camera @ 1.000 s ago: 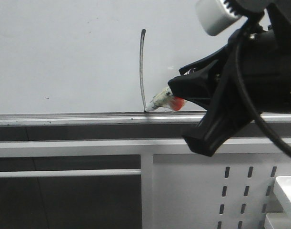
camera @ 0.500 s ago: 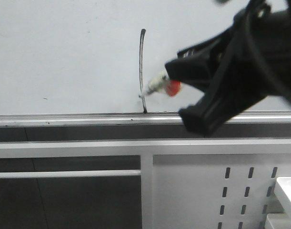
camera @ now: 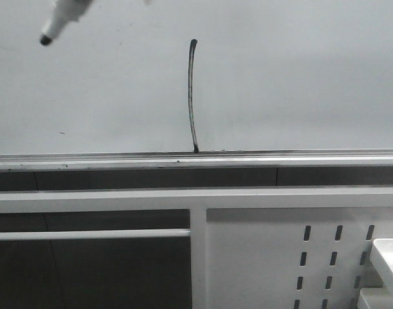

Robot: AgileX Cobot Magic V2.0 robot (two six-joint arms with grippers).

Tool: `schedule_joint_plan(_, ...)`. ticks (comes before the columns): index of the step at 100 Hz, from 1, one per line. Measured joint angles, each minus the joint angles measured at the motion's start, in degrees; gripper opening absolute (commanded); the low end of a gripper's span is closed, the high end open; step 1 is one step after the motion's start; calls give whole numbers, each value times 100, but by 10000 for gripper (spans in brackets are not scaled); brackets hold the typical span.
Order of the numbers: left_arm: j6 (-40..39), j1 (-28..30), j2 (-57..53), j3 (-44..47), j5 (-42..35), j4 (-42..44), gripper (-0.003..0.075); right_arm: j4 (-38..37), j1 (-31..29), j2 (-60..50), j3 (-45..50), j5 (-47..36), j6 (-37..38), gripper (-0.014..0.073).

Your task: Write number 1 on whiteboard

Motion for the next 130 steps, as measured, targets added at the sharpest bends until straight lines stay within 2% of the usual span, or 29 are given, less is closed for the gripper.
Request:
schedule_joint_plan(11,1141,-12,641,-374,24,-714,240,-33,0,300,-637,668,0,-77)
schedule_joint_plan(24,1585,-12,1219,-650,74,-933,240,-57,0,639,-1058,1202,0,-77)
schedule_joint_plan(38,1959,-12,1592,-803,140,-1087,239,-84,23,775,-1130,1209,0,-77)
schedule_joint_plan(57,3098,-12,1760,-835,293,-1905,239,-264,45,784,-1143,1065,0,-77)
schedule_joint_plan(130,3308,-12,2283,-844,-62,-2307,239,-320,45,821,-1143,952,0,-77)
